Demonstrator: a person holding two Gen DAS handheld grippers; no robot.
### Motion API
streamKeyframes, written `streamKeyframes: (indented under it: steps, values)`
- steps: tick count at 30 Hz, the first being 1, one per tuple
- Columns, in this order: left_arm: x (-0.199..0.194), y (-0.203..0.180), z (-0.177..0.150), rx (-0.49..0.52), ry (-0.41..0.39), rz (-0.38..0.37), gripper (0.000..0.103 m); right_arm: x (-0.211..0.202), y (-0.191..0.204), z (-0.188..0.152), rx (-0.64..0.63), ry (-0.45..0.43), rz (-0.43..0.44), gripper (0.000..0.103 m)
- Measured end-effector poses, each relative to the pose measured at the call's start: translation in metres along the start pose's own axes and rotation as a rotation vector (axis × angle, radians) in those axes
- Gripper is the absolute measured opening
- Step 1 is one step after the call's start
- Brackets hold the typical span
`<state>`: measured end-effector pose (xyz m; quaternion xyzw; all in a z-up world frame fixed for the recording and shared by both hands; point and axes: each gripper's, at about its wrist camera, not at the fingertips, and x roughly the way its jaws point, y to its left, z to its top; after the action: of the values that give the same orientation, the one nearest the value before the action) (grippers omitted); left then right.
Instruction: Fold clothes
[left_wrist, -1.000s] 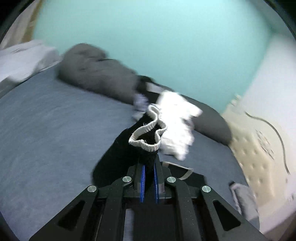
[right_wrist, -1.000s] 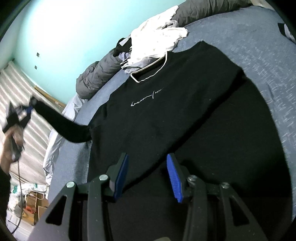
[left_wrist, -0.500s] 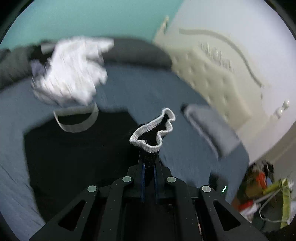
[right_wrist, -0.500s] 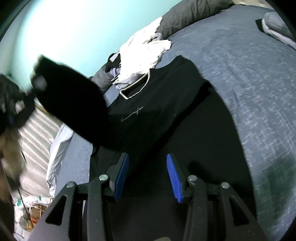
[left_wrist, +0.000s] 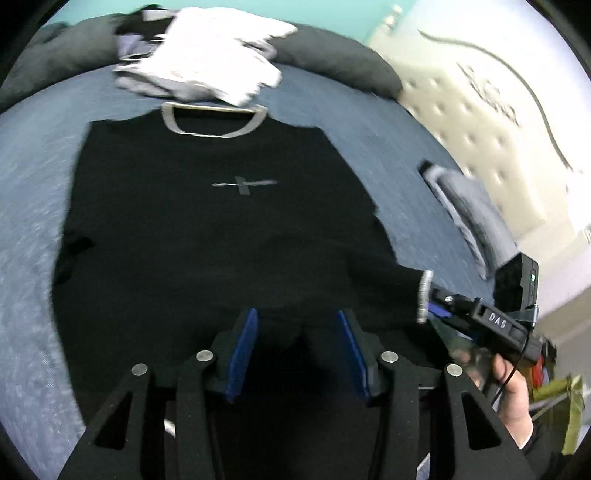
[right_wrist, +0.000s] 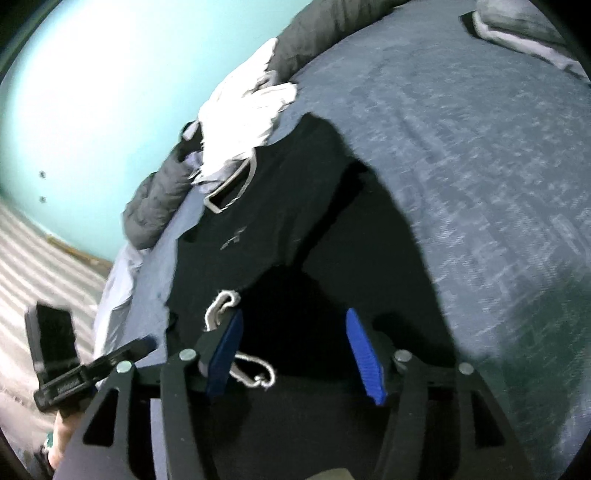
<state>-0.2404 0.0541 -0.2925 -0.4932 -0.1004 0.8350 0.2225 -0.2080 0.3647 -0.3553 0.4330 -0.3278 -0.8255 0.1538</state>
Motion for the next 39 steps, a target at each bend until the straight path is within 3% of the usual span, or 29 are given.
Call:
streamKeyframes:
  steps: [7, 13, 15, 22, 31, 32, 36, 39]
  values:
    - [-0.009, 0.054, -0.026, -0.097, -0.051, 0.083, 0.051, -0.005, -0.014, 0.002, 0.064, -0.024, -0.008, 0.061]
    - [-0.020, 0.100, -0.022, -0.154, -0.076, 0.168, 0.051, -0.016, -0.026, 0.006, 0.119, -0.075, -0.052, 0.061]
    - [-0.023, 0.113, -0.019, -0.168, -0.082, 0.193, 0.057, -0.011, -0.027, 0.005, 0.128, -0.062, -0.041, 0.062]
    - [-0.015, 0.143, 0.005, -0.152, -0.076, 0.288, 0.058, 0.016, -0.011, 0.000, 0.031, 0.035, -0.079, 0.063]
    - [0.014, 0.150, 0.036, -0.023, -0.036, 0.392, 0.058, 0.026, -0.014, -0.005, 0.008, 0.069, -0.106, 0.063]
    - [0.018, 0.150, 0.038, -0.008, -0.030, 0.402, 0.055, 0.026, -0.015, -0.005, 0.008, 0.071, -0.107, 0.063]
    - [0.028, 0.152, 0.043, 0.033, -0.011, 0.413, 0.018, 0.026, -0.016, -0.005, 0.007, 0.073, -0.108, 0.063]
    - [0.030, 0.153, 0.045, 0.062, -0.009, 0.428, 0.007, 0.026, -0.014, -0.005, -0.001, 0.075, -0.114, 0.063]
